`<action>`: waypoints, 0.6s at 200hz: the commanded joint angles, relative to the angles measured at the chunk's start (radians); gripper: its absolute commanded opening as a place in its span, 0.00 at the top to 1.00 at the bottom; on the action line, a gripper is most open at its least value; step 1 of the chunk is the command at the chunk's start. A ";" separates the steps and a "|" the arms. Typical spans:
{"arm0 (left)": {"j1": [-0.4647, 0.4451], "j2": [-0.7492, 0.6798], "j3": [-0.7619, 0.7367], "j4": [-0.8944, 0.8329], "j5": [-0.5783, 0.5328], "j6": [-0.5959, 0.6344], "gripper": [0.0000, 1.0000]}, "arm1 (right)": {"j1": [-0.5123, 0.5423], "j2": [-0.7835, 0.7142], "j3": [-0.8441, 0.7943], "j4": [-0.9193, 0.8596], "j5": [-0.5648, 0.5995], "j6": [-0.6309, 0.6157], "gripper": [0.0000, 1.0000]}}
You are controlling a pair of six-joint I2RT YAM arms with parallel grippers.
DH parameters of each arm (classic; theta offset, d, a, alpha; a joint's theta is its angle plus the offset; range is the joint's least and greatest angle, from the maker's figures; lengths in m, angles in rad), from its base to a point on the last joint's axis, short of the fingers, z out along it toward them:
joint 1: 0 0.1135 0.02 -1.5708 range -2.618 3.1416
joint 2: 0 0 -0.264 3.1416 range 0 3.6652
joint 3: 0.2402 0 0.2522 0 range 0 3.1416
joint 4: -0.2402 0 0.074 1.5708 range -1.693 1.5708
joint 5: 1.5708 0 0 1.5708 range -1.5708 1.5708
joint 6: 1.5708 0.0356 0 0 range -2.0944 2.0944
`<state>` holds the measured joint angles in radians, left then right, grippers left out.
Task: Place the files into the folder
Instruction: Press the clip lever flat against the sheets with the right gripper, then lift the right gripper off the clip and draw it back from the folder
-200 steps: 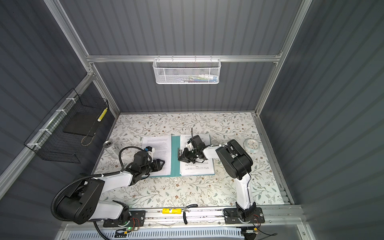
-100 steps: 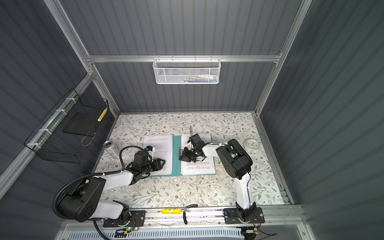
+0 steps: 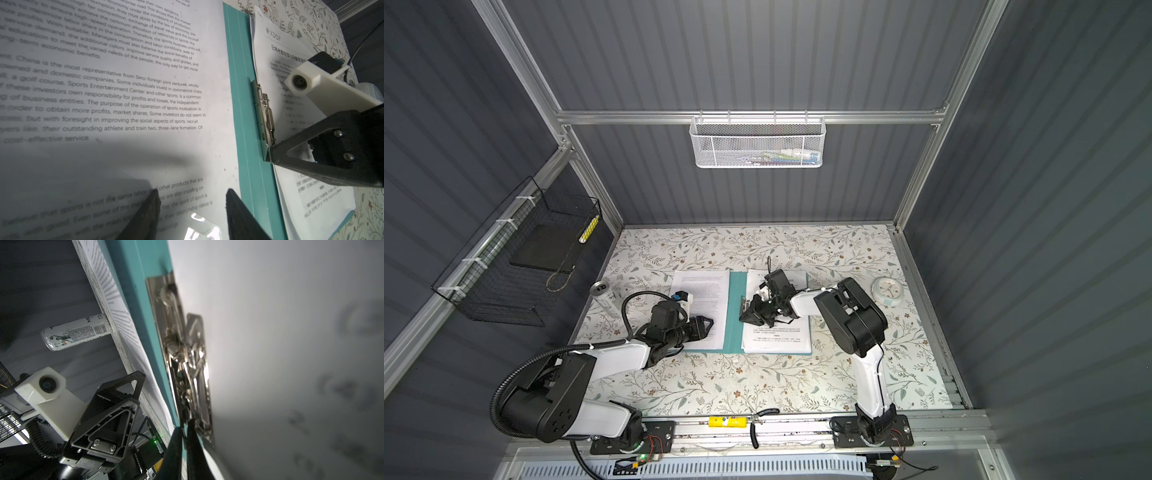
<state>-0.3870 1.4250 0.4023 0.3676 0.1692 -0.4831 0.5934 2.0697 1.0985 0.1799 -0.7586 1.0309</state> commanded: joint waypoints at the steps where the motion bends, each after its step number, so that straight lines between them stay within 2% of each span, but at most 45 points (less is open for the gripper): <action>1: 0.002 0.001 -0.003 -0.065 0.019 -0.002 0.47 | 0.007 0.014 -0.004 -0.027 -0.021 0.001 0.90; 34: 0.002 -0.047 0.039 -0.127 0.019 0.020 0.43 | -0.019 -0.023 0.018 -0.187 0.031 -0.120 0.90; 70: 0.002 -0.141 0.104 -0.217 -0.022 0.038 0.39 | -0.053 -0.081 0.003 -0.279 0.075 -0.235 0.88; 99: 0.002 -0.179 0.164 -0.294 -0.049 0.060 0.37 | -0.056 -0.109 0.043 -0.368 0.084 -0.327 0.75; 120: 0.002 -0.198 0.211 -0.349 -0.113 0.087 0.31 | -0.058 -0.152 0.053 -0.402 0.117 -0.361 0.64</action>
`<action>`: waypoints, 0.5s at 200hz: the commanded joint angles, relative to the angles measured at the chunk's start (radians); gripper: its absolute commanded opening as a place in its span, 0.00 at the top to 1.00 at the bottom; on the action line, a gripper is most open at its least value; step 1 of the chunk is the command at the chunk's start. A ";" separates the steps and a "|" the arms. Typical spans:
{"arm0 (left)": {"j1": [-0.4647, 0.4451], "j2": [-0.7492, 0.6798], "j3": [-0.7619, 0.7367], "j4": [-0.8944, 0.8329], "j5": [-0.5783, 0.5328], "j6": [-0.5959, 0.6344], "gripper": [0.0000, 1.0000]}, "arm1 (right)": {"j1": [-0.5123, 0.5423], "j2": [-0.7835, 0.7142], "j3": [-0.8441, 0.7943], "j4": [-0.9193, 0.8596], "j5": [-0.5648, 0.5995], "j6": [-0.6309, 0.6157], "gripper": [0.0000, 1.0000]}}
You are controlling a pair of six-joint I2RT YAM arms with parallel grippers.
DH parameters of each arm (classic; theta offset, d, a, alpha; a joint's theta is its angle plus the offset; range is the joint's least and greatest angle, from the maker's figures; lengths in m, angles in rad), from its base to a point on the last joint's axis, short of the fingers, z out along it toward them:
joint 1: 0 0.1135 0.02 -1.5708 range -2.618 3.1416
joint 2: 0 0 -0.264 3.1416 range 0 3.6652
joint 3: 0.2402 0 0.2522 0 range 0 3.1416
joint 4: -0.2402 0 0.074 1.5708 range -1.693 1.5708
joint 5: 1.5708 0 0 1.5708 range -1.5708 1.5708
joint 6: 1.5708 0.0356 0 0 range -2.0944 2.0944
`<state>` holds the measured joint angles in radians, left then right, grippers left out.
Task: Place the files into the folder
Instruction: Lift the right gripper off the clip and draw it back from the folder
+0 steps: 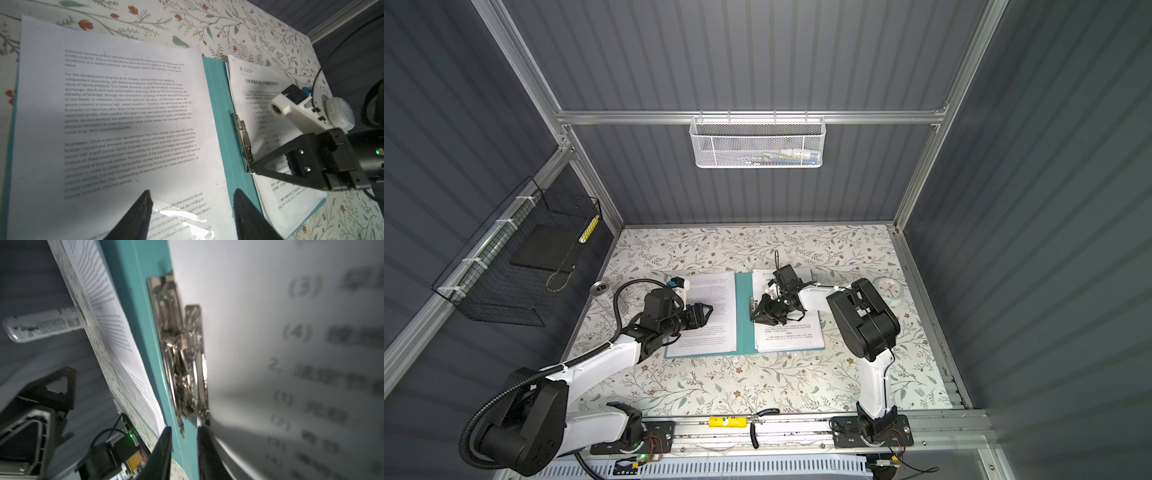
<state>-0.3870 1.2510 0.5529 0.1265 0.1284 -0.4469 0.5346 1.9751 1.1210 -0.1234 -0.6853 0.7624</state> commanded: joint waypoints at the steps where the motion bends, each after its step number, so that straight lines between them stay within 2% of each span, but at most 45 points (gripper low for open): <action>1: 0.002 -0.023 0.064 -0.110 -0.076 0.053 0.31 | 0.001 -0.059 0.031 -0.100 0.046 -0.094 0.64; 27: 0.002 -0.019 0.123 -0.168 -0.169 0.072 0.28 | -0.005 -0.118 0.026 -0.127 0.100 -0.156 0.47; 46: 0.002 -0.037 0.119 -0.151 -0.179 0.070 0.27 | -0.005 -0.190 0.002 -0.140 0.174 -0.222 0.32; 70: 0.002 -0.064 0.091 -0.111 -0.180 0.056 0.27 | -0.004 -0.313 -0.043 -0.149 0.280 -0.282 0.21; 79: 0.002 -0.067 0.095 -0.118 -0.186 0.054 0.27 | -0.004 -0.360 -0.054 -0.161 0.336 -0.296 0.18; 86: 0.002 -0.065 0.102 -0.126 -0.192 0.055 0.27 | -0.003 -0.400 -0.067 -0.160 0.422 -0.304 0.16; 100: 0.002 -0.061 0.121 -0.149 -0.200 0.057 0.27 | 0.000 -0.488 -0.133 -0.083 0.504 -0.363 0.12</action>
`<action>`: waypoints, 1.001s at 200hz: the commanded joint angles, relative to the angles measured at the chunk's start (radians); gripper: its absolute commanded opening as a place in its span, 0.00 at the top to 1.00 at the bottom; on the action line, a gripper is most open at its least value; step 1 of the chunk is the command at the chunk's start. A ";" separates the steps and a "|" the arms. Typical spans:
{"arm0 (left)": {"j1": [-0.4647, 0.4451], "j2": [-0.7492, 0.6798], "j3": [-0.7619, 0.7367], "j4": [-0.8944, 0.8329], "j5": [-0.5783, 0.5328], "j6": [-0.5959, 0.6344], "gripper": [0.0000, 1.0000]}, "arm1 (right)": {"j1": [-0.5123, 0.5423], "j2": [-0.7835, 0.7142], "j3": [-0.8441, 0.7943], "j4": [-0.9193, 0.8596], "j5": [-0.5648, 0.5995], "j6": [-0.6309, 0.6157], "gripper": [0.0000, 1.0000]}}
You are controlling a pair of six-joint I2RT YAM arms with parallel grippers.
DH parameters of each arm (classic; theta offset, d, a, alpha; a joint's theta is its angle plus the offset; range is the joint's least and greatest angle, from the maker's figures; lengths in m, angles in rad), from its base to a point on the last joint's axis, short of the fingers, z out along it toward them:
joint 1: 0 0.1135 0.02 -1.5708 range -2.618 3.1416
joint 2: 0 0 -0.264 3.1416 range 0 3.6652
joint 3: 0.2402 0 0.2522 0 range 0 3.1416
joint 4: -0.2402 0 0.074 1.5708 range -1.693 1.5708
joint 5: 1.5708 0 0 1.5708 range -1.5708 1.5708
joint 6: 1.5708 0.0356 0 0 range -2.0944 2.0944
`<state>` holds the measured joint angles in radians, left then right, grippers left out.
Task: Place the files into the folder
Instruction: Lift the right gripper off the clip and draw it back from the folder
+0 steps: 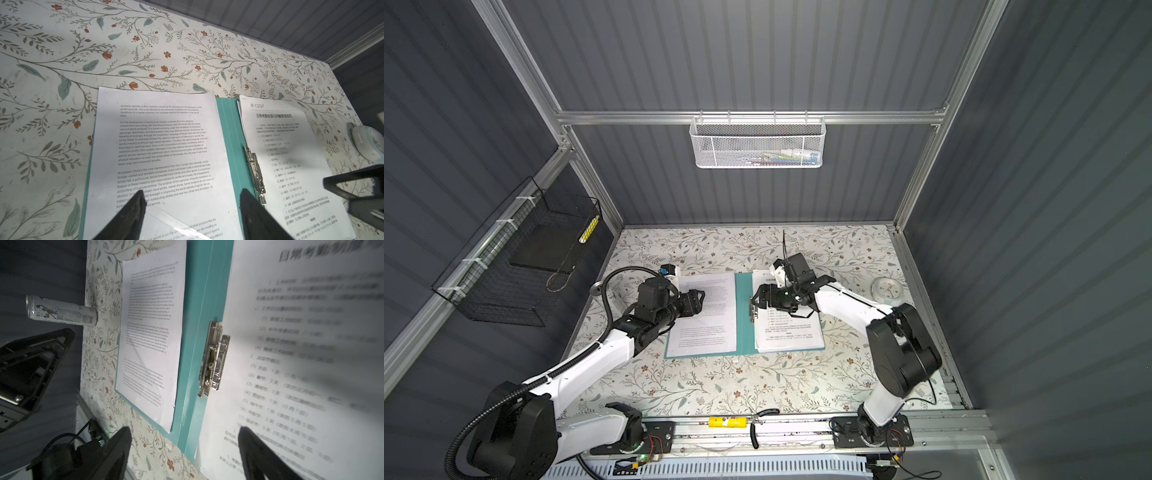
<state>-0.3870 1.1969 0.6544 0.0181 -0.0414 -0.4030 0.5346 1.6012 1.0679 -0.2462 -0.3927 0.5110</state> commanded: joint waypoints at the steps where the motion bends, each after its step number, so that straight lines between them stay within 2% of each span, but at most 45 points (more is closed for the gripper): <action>1: 0.002 -0.006 0.021 -0.042 -0.028 0.014 0.27 | 0.001 -0.121 -0.088 0.049 0.216 -0.119 0.11; 15: 0.002 -0.006 0.025 -0.043 -0.029 0.022 0.28 | 0.013 -0.218 -0.198 0.200 0.271 -0.200 0.07; 23: 0.002 -0.004 0.022 -0.042 -0.034 0.026 0.27 | 0.010 -0.253 -0.225 0.220 0.327 -0.194 0.05; 33: 0.002 -0.002 0.026 -0.056 -0.059 0.031 0.26 | -0.006 -0.268 -0.215 0.183 0.359 -0.177 0.02; 50: 0.002 -0.010 0.033 -0.077 -0.080 0.048 0.26 | -0.057 -0.253 -0.177 0.104 0.351 -0.144 0.01; 68: 0.002 -0.036 0.017 -0.075 -0.151 0.055 0.25 | -0.101 -0.227 -0.160 0.058 0.336 -0.124 0.01; 92: 0.005 -0.043 0.015 -0.100 -0.222 0.060 0.23 | -0.110 -0.223 -0.164 0.015 0.426 -0.152 0.01; 106: 0.007 -0.018 0.017 -0.102 -0.217 0.066 0.23 | -0.133 -0.239 -0.195 0.027 0.425 -0.156 0.01; 136: 0.011 0.038 0.021 -0.076 -0.206 0.053 0.24 | -0.232 -0.262 -0.267 0.069 0.320 -0.126 0.01; 153: 0.032 0.084 0.037 -0.091 -0.196 0.040 0.25 | -0.263 -0.248 -0.275 0.065 0.306 -0.130 0.01; 176: 0.076 0.131 0.027 -0.024 -0.064 0.003 0.25 | -0.296 -0.207 -0.282 0.070 0.260 -0.121 0.01; 200: 0.090 0.167 0.040 -0.001 -0.009 -0.007 0.27 | -0.321 -0.165 -0.281 0.065 0.239 -0.109 0.01</action>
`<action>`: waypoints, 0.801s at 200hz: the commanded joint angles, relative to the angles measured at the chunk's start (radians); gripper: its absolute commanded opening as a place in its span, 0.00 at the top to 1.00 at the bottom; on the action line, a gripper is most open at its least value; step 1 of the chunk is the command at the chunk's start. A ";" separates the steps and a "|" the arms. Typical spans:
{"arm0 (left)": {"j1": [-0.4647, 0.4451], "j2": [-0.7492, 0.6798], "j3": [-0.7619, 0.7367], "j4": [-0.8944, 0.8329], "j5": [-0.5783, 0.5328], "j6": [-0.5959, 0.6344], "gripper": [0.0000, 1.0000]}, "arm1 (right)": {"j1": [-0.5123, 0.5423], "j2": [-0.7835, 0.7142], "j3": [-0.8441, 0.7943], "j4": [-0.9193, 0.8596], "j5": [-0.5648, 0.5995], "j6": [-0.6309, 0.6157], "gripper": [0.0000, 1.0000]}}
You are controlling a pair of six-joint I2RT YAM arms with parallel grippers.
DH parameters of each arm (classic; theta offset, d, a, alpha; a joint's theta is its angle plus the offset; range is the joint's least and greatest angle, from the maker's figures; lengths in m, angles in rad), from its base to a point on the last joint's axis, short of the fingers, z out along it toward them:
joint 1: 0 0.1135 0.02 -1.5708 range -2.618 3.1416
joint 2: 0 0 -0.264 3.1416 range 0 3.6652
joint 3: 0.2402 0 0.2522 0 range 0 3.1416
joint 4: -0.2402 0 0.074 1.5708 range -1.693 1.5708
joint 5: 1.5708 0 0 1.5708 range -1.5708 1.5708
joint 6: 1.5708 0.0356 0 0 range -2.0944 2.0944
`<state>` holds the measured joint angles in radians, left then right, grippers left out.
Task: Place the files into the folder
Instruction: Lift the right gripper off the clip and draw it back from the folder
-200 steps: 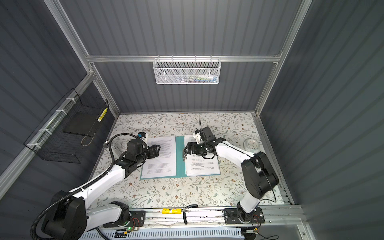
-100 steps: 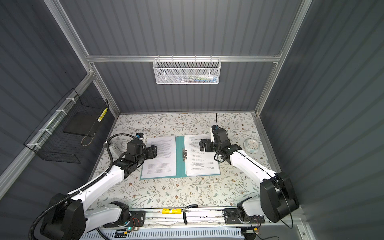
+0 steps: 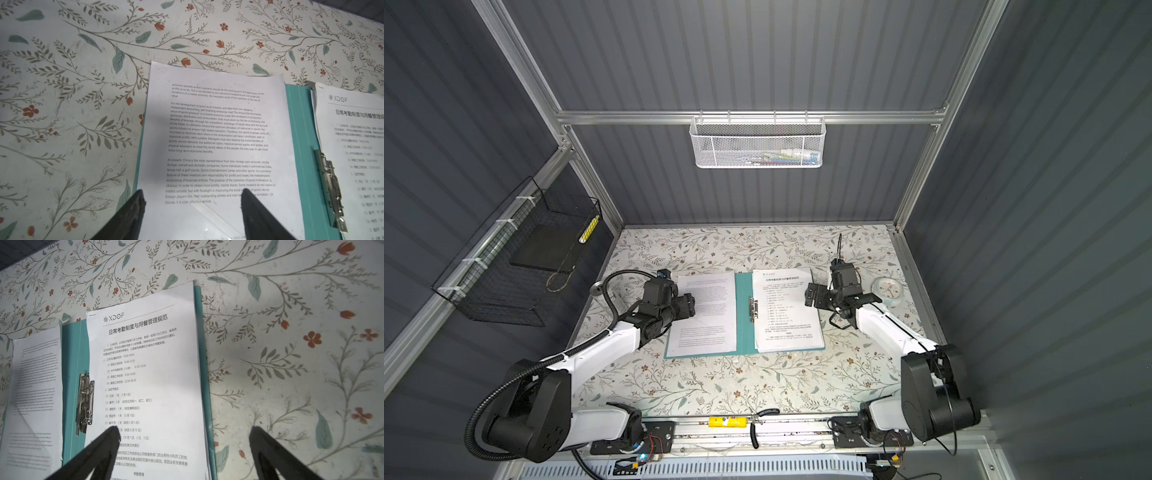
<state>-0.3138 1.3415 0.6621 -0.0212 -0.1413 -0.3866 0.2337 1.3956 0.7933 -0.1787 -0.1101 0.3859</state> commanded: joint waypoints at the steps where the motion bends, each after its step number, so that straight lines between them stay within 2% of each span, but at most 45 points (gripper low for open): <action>1: 0.018 0.024 0.033 0.036 0.092 -0.023 0.28 | -0.021 0.042 -0.006 -0.005 -0.042 0.017 0.01; 21: 0.049 0.035 0.042 0.008 0.115 -0.022 0.30 | -0.027 0.061 -0.009 -0.014 -0.032 0.021 0.01; 49: 0.152 0.049 0.023 -0.015 0.193 -0.047 0.31 | -0.031 0.073 -0.037 0.012 -0.049 0.039 0.01; 91: 0.281 0.095 0.026 -0.066 0.274 -0.036 0.25 | -0.031 0.104 -0.034 0.020 -0.079 0.044 0.01; 108: 0.302 0.096 0.020 -0.064 0.295 -0.044 0.21 | -0.031 0.110 -0.034 0.022 -0.086 0.044 0.01; 160: 0.311 0.124 0.003 -0.055 0.375 -0.089 0.22 | -0.031 0.154 -0.021 0.026 -0.097 0.044 0.01</action>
<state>-0.0101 1.4406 0.6743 -0.0643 0.1616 -0.4347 0.2050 1.5150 0.7647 -0.1547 -0.1951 0.4252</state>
